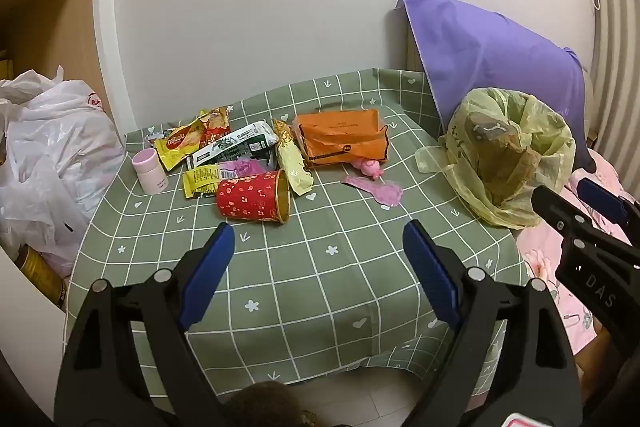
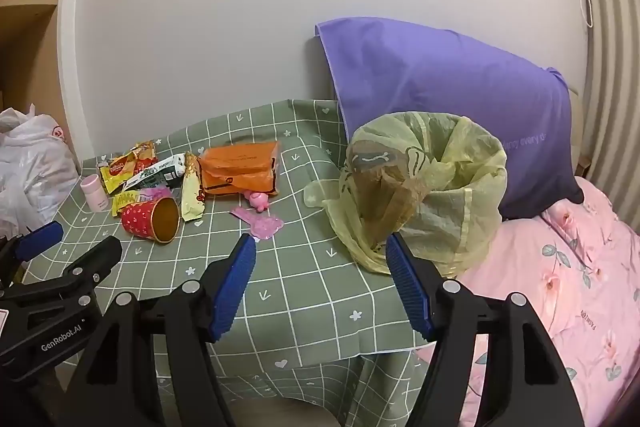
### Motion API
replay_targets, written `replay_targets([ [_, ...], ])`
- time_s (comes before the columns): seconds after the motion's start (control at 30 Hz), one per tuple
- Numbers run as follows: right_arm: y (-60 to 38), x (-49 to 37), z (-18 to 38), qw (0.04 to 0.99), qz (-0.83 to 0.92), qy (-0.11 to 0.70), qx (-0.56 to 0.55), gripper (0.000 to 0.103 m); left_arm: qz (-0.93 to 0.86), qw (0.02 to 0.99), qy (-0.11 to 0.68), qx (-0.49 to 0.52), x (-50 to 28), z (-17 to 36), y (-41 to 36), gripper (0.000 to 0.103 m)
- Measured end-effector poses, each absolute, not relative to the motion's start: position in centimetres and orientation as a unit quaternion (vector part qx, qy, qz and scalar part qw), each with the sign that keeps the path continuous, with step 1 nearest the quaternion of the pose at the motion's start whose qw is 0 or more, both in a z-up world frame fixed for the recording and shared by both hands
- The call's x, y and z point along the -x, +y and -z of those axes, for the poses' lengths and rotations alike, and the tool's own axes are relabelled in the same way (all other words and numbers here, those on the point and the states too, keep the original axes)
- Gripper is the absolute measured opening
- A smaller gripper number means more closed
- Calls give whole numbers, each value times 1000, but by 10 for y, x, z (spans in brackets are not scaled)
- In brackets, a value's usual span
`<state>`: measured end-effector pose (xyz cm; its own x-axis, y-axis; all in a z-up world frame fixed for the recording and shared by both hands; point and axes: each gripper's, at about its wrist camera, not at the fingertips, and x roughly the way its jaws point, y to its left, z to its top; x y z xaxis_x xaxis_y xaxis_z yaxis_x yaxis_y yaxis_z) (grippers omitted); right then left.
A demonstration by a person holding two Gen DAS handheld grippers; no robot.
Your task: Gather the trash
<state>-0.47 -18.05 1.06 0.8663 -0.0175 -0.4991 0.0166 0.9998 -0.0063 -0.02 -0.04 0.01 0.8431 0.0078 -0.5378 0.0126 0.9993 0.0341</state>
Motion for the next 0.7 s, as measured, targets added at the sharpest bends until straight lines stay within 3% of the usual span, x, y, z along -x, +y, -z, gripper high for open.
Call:
replay_targets([
  [0.7,-184,7,-12,967,17,255,1,64,0,958,286,-11,0,0,0,82],
])
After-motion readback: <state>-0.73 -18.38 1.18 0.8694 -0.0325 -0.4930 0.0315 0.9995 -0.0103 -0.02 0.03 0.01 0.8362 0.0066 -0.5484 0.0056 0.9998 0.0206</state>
